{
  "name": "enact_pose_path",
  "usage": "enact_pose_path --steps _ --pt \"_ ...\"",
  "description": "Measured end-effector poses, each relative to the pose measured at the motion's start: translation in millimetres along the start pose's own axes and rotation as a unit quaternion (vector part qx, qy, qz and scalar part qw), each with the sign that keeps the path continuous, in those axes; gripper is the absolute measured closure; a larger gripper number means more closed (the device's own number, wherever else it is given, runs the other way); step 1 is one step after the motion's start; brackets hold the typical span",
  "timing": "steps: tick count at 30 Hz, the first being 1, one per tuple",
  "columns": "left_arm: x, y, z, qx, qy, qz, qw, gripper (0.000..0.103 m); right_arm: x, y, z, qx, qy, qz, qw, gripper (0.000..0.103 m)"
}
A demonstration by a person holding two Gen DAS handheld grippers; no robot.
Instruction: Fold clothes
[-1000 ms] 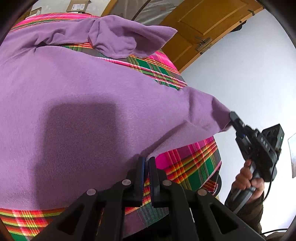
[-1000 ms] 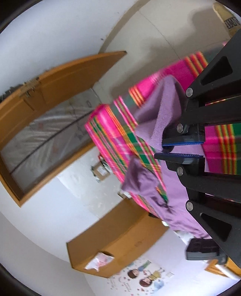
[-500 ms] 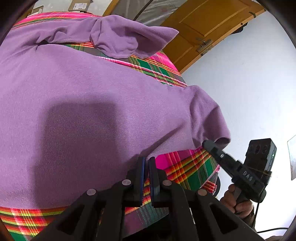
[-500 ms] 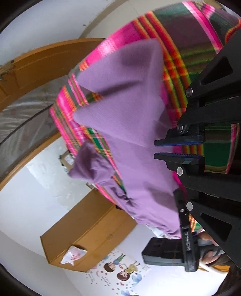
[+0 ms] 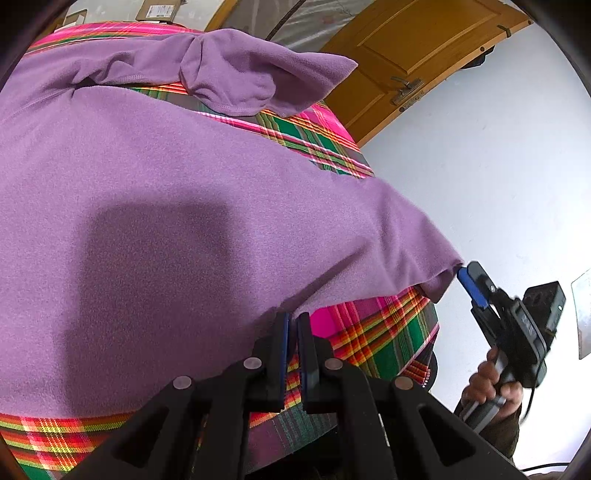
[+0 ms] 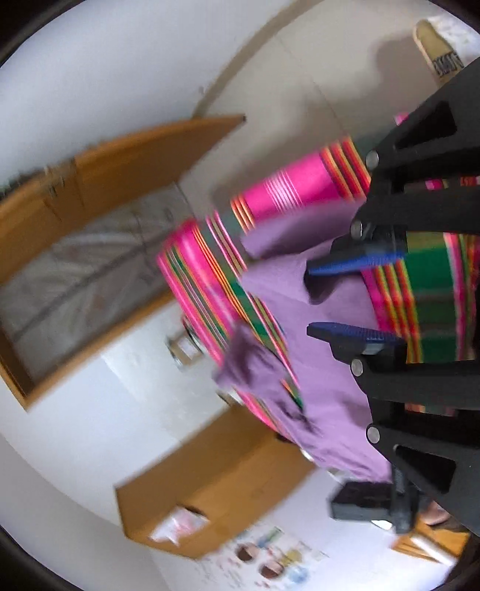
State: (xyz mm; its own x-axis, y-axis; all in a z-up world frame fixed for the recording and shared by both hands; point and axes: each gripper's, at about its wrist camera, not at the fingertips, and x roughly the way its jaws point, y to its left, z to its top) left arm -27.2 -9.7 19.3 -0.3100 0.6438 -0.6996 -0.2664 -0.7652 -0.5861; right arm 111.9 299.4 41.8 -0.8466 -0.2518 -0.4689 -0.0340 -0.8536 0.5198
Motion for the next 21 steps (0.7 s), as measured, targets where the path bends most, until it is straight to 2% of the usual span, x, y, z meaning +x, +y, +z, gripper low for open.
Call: enact_pose_path --steps 3,6,9,15,21 --pt "0.2 -0.5 0.8 0.002 0.000 0.001 1.0000 0.098 2.0 -20.5 9.7 0.037 -0.015 -0.034 0.999 0.072" --pt "1.0 -0.7 1.4 0.001 0.001 0.000 1.0000 0.098 3.5 -36.9 18.0 0.073 -0.034 -0.037 0.996 0.072" --pt "0.0 -1.2 0.8 0.003 0.001 0.001 1.0000 0.098 16.3 -51.7 24.2 0.087 -0.019 -0.067 0.994 0.072" --pt "-0.4 -0.6 0.7 -0.001 0.001 -0.001 1.0000 0.098 55.9 -37.3 21.5 0.031 0.047 -0.056 0.997 0.072" --pt "-0.6 -1.1 0.6 0.002 0.001 0.002 1.0000 0.098 71.9 -25.5 10.6 -0.008 0.070 -0.076 0.995 0.065"
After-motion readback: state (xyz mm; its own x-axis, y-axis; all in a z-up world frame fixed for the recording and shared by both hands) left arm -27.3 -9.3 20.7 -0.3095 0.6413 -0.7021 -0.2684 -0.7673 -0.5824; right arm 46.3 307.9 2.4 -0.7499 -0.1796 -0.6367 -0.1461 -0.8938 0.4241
